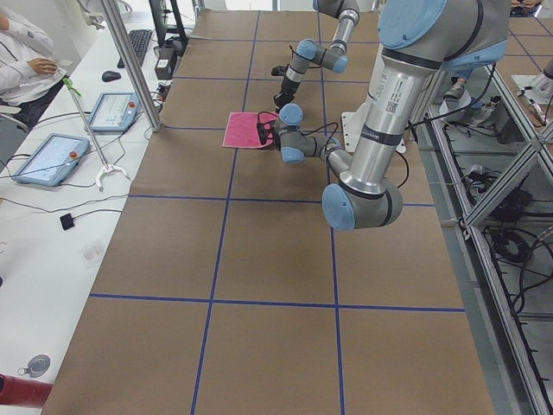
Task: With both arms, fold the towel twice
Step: 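Grasp the towel's near corner with the right gripper, then lift the near towel edge with both grippers and fold it away from the robot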
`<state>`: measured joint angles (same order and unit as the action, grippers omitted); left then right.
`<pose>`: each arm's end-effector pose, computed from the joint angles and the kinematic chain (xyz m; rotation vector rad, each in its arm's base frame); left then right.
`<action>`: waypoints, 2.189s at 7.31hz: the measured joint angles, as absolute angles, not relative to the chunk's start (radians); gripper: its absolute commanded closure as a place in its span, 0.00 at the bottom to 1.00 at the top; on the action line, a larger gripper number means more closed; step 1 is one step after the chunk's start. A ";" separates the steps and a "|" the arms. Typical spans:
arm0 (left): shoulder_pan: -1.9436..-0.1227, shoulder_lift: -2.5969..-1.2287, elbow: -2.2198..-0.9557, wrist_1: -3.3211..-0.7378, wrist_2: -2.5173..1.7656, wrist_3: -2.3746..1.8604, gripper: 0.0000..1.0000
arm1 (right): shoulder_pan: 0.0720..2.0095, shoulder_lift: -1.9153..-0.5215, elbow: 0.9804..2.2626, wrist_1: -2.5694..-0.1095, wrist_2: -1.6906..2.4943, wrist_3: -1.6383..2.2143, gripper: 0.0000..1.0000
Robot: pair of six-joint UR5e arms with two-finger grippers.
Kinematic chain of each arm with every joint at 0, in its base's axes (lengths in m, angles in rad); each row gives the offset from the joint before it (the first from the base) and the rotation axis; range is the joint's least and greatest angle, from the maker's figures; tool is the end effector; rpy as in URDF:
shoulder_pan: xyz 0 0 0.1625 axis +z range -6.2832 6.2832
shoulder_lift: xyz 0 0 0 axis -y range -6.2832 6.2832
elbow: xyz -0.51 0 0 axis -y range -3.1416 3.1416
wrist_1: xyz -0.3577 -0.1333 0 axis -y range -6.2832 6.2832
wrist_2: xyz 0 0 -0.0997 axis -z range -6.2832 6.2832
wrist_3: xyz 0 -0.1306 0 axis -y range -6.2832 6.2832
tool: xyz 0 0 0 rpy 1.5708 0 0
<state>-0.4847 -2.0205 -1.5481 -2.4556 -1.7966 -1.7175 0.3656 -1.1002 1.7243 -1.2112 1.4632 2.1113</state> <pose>0.5672 -0.4163 0.4099 0.0302 1.3283 -0.3887 -0.5869 -0.3824 0.3970 0.0130 -1.0240 0.8818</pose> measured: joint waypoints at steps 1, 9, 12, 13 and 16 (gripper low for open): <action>-0.485 -2.018 -1.566 -2.455 -1.797 -1.719 1.00 | 0.366 -1.118 1.758 -1.215 1.465 2.111 1.00; -0.483 -1.938 -1.755 -2.413 -1.843 -1.731 1.00 | 0.342 -1.200 1.968 -1.297 1.491 2.106 1.00; -0.506 -1.953 -1.746 -2.372 -1.838 -1.728 1.00 | 0.384 -1.161 1.894 -1.291 1.490 2.091 1.00; -0.516 -1.968 -1.736 -2.358 -1.838 -1.727 1.00 | 0.399 -1.145 1.870 -1.289 1.491 2.082 1.00; -0.555 -2.054 -1.633 -2.349 -1.838 -1.724 1.00 | 0.436 -1.128 1.841 -1.288 1.492 2.051 1.00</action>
